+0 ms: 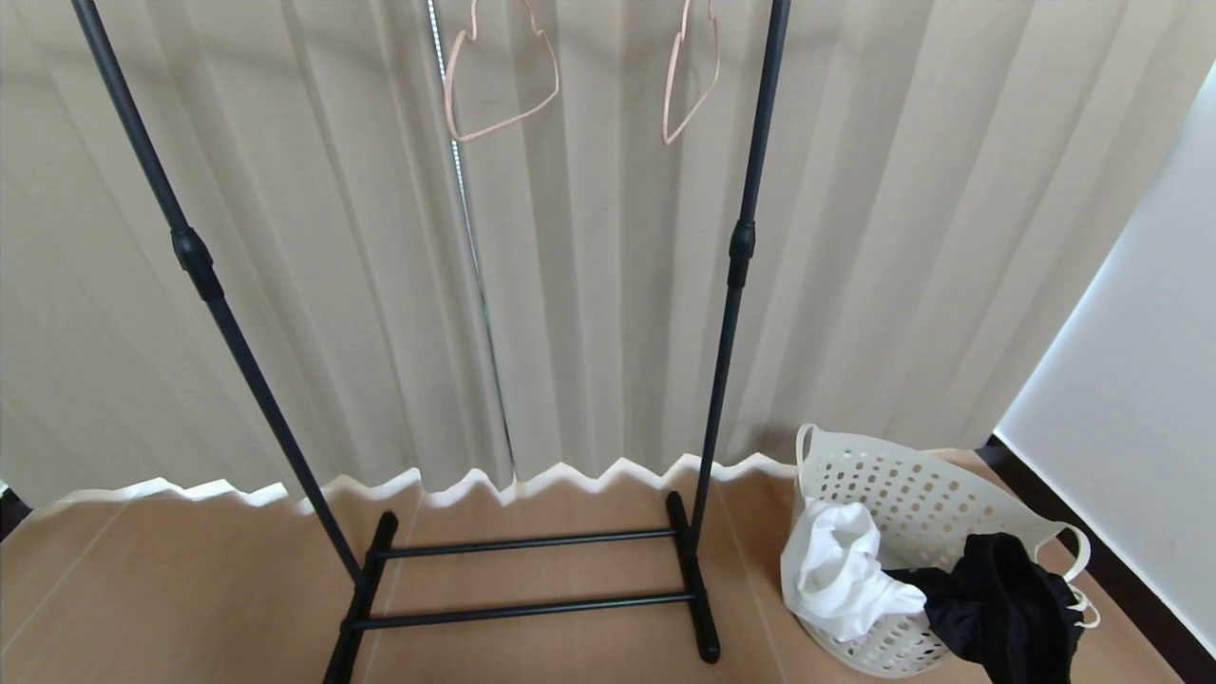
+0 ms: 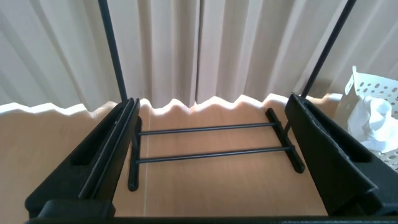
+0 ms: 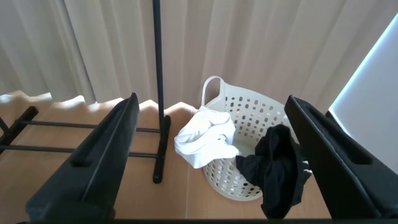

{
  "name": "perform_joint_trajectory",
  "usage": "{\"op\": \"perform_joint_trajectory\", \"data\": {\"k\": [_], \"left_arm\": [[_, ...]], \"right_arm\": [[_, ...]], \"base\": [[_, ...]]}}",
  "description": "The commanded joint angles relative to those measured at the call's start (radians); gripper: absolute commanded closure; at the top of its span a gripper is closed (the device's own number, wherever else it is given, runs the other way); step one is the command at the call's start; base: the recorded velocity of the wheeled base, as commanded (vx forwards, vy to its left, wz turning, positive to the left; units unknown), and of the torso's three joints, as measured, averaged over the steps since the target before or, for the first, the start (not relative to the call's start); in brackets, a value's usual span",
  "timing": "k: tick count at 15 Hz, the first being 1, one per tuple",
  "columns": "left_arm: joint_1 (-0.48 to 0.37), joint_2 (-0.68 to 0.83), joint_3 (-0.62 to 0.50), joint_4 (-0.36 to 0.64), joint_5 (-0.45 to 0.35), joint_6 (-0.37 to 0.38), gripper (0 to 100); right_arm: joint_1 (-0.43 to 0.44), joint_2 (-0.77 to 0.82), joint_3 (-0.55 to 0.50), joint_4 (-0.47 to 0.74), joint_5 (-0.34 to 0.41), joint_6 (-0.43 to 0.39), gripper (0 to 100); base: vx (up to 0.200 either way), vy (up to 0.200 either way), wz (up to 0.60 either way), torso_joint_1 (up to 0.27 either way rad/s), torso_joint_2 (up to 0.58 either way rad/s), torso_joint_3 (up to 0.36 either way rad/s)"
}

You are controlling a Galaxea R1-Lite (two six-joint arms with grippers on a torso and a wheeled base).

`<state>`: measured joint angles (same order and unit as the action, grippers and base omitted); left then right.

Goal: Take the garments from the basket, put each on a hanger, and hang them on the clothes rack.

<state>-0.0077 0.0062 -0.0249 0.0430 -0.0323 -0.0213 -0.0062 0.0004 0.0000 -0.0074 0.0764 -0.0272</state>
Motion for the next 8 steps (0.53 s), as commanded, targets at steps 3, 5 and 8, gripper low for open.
{"op": "perform_joint_trajectory", "data": {"k": [3,5,8], "left_arm": [[0.0,0.001,0.0,0.0,0.0,-0.002,0],[0.0,0.001,0.0,0.0,0.0,-0.002,0],[0.0,0.001,0.0,0.0,0.0,-0.002,0]], "right_arm": [[0.0,0.0,0.0,0.0,0.0,0.0,0],[0.0,0.0,0.0,0.0,0.0,0.001,0],[0.0,0.0,0.0,0.0,0.0,0.001,0]], "base": [[0.0,0.0,-0.2,0.002,0.03,0.031],[0.0,0.0,-0.6,-0.002,0.01,0.012],[0.0,0.0,-0.6,0.005,0.0,0.007]]}}
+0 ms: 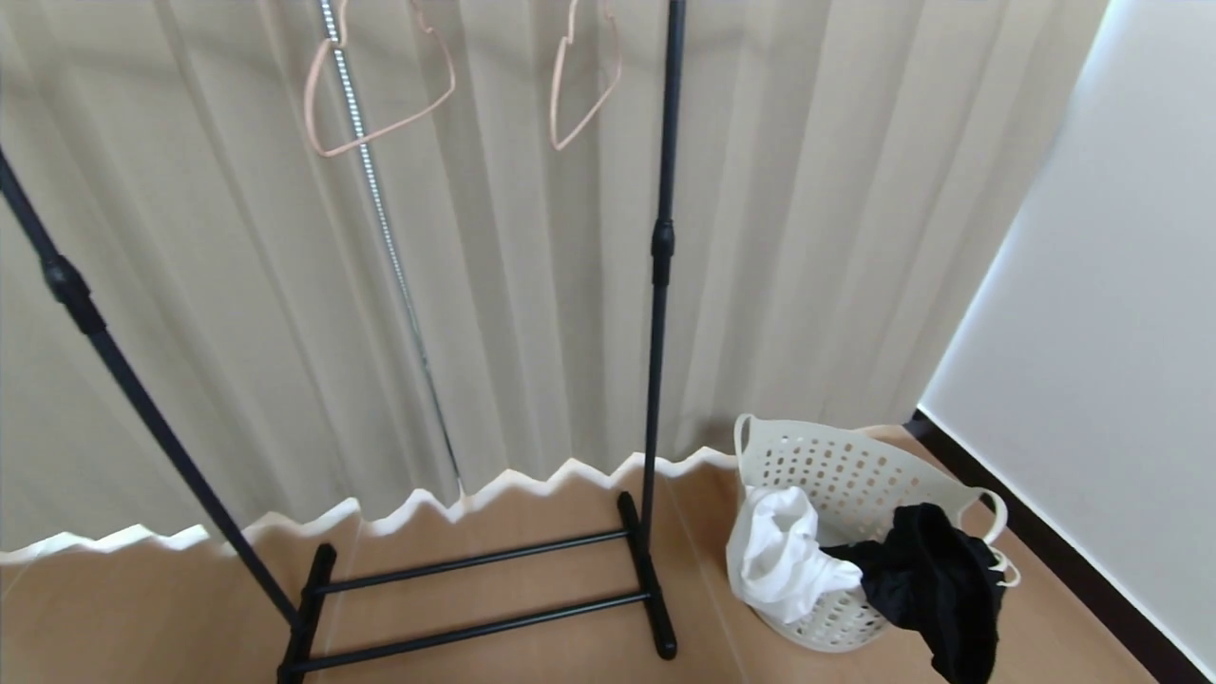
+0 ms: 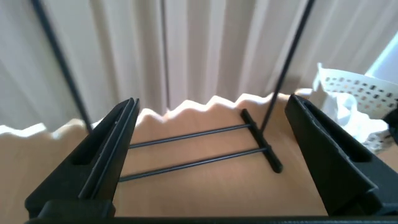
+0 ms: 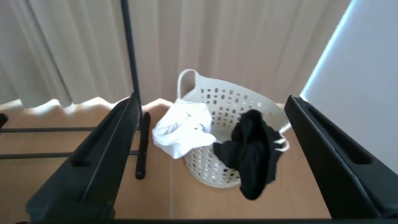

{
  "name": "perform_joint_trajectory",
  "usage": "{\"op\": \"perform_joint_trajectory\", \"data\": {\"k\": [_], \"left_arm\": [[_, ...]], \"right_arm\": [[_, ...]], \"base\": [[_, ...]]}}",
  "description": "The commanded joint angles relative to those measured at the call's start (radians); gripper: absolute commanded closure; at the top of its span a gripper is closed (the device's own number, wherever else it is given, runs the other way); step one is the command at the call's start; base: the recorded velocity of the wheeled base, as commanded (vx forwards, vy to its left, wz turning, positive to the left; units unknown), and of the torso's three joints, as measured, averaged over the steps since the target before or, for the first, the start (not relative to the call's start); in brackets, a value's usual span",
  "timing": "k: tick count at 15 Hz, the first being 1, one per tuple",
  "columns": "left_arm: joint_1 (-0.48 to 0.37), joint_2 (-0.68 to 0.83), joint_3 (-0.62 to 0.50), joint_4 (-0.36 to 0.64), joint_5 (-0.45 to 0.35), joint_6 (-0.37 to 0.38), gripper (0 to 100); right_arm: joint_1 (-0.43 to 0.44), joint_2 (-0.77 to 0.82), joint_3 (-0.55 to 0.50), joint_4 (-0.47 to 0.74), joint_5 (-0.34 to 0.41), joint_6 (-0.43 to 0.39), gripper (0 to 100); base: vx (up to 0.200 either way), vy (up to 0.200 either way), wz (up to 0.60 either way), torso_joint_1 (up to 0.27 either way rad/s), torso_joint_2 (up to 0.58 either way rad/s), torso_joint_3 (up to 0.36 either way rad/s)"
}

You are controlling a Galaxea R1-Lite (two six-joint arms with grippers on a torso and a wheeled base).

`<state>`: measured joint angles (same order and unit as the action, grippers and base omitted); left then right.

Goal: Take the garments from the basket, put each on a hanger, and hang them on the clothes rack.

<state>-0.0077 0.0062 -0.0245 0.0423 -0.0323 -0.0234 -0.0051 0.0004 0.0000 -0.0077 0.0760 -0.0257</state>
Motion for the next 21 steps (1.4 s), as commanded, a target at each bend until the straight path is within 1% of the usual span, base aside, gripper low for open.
{"op": "perform_joint_trajectory", "data": {"k": [1,2,3,11,17,21], "left_arm": [[0.0,0.001,0.0,0.001,0.0,-0.001,0],[0.0,0.001,0.0,0.001,0.0,-0.001,0],[0.0,0.001,0.0,0.001,0.0,0.0,0],[0.0,0.001,0.0,0.001,0.0,-0.001,0],[0.0,0.001,0.0,0.001,0.002,0.0,0],[0.0,0.001,0.0,0.001,0.0,0.0,0]], "right_arm": [[-0.001,0.0,0.0,0.0,0.001,0.0,0],[-0.001,0.0,0.0,0.0,0.001,-0.002,0],[-0.001,0.0,0.0,0.0,0.001,-0.002,0],[-0.001,0.0,0.0,0.0,0.001,0.0,0],[-0.001,0.0,0.0,0.0,0.001,-0.002,0],[-0.001,0.0,0.0,0.0,0.001,-0.002,0]], "base": [[0.0,0.0,-0.6,-0.002,0.0,0.012],[0.0,0.0,-0.6,0.002,0.01,0.002],[0.0,0.0,0.0,0.0,0.0,0.0],[0.2,0.0,0.0,0.003,0.0,0.005],[0.0,0.0,0.0,0.0,0.0,0.0],[0.0,0.0,0.0,0.0,0.0,-0.128]]}}
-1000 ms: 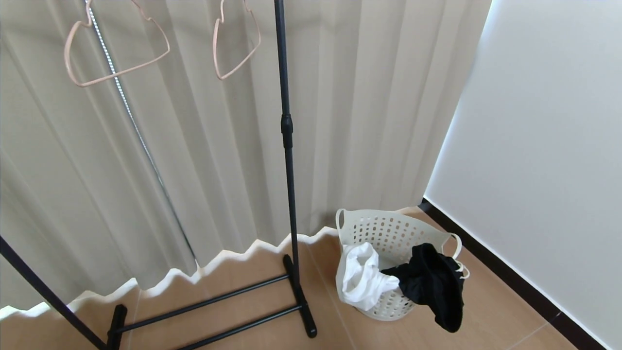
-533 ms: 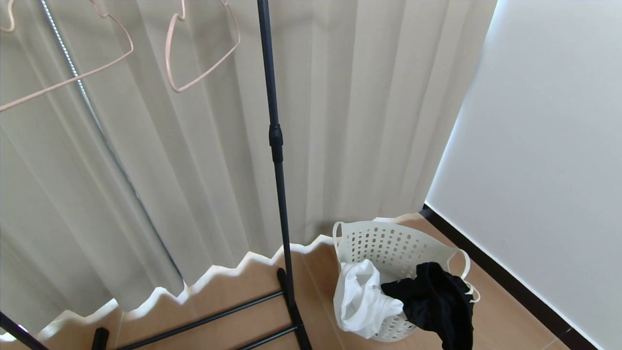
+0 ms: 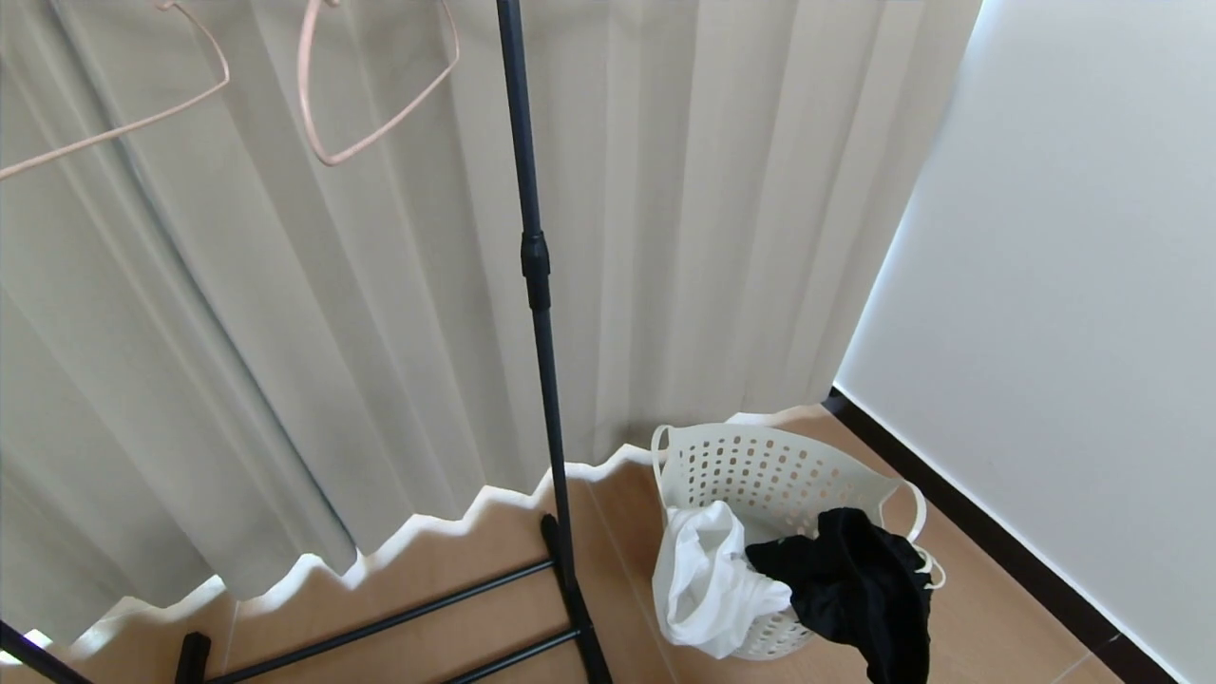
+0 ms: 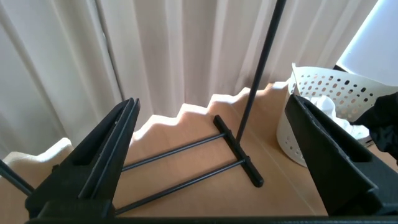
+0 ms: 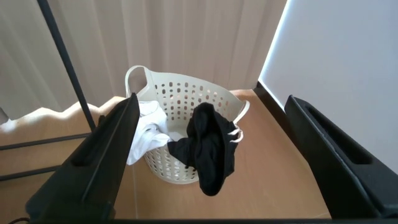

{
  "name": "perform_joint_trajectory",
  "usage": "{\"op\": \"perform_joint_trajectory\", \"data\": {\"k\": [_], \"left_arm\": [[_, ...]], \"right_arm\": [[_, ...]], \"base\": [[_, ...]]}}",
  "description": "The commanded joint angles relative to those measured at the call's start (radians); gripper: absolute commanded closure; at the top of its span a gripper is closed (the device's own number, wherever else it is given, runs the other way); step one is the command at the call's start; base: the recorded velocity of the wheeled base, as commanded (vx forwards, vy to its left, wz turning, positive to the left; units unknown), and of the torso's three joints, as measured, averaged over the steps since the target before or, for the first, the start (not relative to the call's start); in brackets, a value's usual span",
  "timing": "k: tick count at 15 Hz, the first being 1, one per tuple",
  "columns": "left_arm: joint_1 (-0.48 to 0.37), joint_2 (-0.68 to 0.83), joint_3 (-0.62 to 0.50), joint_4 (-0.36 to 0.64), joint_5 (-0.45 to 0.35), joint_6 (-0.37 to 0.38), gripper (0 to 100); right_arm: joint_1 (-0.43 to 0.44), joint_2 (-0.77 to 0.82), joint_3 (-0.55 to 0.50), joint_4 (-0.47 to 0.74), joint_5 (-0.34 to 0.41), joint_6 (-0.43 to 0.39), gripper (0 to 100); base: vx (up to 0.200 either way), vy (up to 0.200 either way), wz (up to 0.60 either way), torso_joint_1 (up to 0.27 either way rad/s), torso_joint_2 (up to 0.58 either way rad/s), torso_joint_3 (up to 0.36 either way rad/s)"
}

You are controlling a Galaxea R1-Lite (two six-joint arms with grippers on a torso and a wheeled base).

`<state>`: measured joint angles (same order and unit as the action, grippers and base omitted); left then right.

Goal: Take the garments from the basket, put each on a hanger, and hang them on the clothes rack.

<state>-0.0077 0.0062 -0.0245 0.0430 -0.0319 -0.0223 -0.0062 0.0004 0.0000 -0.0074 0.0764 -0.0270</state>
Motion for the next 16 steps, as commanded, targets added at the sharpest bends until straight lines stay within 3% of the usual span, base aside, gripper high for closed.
{"op": "perform_joint_trajectory", "data": {"k": [1,16], "left_arm": [[0.0,0.001,0.0,0.002,0.0,-0.001,0],[0.0,0.001,0.0,0.0,0.0,-0.002,0]], "right_arm": [[0.0,0.0,0.0,0.0,0.0,-0.001,0],[0.0,0.0,0.0,0.0,0.0,-0.001,0]], "base": [[0.0,0.0,0.0,-0.002,0.0,-0.183],[0.0,0.0,0.0,0.002,0.0,-0.197]]}}
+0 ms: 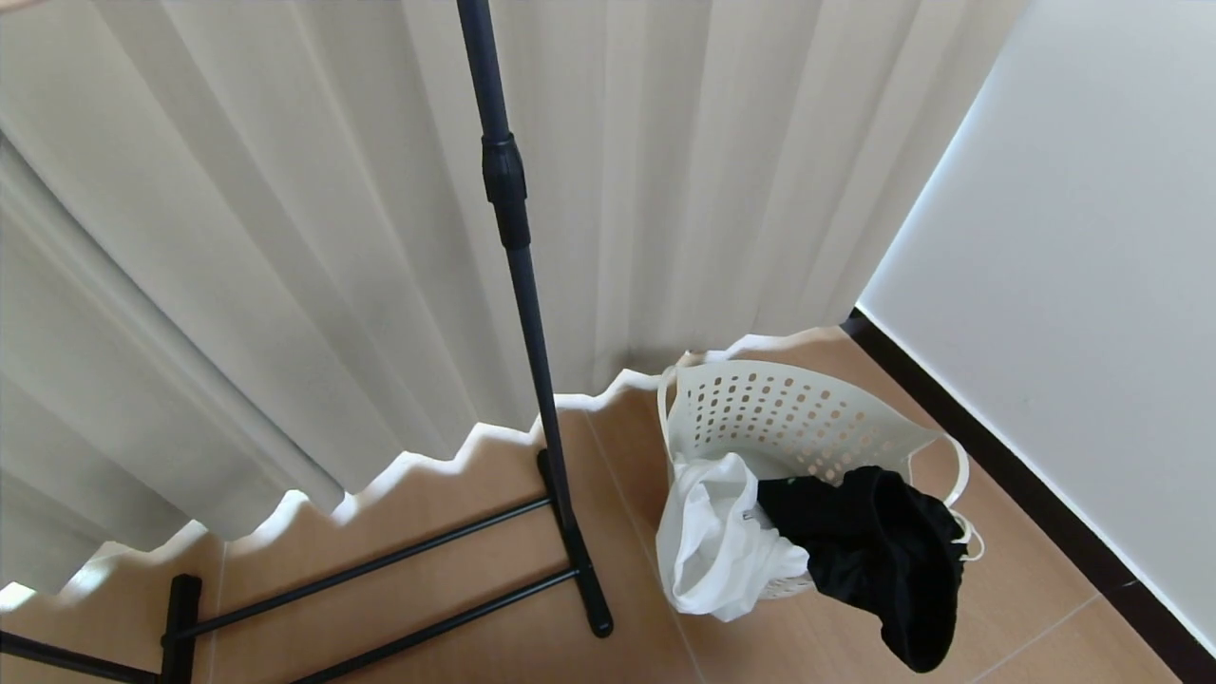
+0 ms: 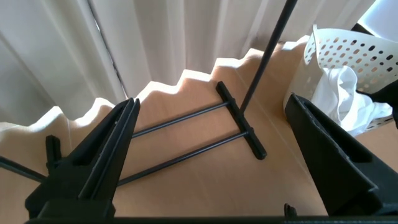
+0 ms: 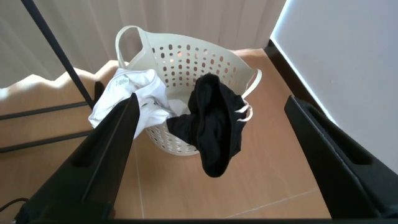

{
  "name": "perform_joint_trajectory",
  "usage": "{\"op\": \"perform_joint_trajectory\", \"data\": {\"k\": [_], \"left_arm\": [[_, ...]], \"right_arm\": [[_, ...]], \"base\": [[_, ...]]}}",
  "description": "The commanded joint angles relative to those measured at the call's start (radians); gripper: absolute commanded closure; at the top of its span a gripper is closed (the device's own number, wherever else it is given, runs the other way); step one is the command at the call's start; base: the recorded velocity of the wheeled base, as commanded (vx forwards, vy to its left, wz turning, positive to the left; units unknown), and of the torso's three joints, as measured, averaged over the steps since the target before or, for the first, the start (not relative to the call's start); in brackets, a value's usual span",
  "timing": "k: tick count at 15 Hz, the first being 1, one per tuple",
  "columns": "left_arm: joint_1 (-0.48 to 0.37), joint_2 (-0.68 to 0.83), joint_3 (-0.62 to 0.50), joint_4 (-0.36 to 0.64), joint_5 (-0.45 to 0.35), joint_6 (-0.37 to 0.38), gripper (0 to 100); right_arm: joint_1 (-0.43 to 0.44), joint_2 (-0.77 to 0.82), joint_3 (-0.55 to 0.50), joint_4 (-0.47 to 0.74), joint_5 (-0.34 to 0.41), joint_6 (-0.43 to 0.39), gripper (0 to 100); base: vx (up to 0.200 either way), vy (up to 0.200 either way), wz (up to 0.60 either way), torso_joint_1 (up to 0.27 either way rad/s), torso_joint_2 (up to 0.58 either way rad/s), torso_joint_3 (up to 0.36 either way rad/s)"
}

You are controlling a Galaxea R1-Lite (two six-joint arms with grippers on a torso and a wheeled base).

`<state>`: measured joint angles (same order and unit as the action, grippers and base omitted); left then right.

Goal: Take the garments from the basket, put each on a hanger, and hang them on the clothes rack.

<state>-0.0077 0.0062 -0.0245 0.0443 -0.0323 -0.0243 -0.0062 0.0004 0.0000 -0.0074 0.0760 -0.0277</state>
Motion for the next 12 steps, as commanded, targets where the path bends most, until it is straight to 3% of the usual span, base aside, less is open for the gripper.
{"op": "perform_joint_trajectory", "data": {"k": [1,12], "left_arm": [[0.0,0.001,0.0,-0.001,0.0,0.0,0],[0.0,0.001,0.0,-0.001,0.002,-0.002,0]], "right_arm": [[0.0,0.0,0.0,0.0,0.001,0.0,0],[0.0,0.0,0.0,0.0,0.001,-0.005,0]], "base": [[0.0,0.0,0.0,-0.002,0.0,-0.203],[0.0,0.0,0.0,0.002,0.0,-0.198]]}}
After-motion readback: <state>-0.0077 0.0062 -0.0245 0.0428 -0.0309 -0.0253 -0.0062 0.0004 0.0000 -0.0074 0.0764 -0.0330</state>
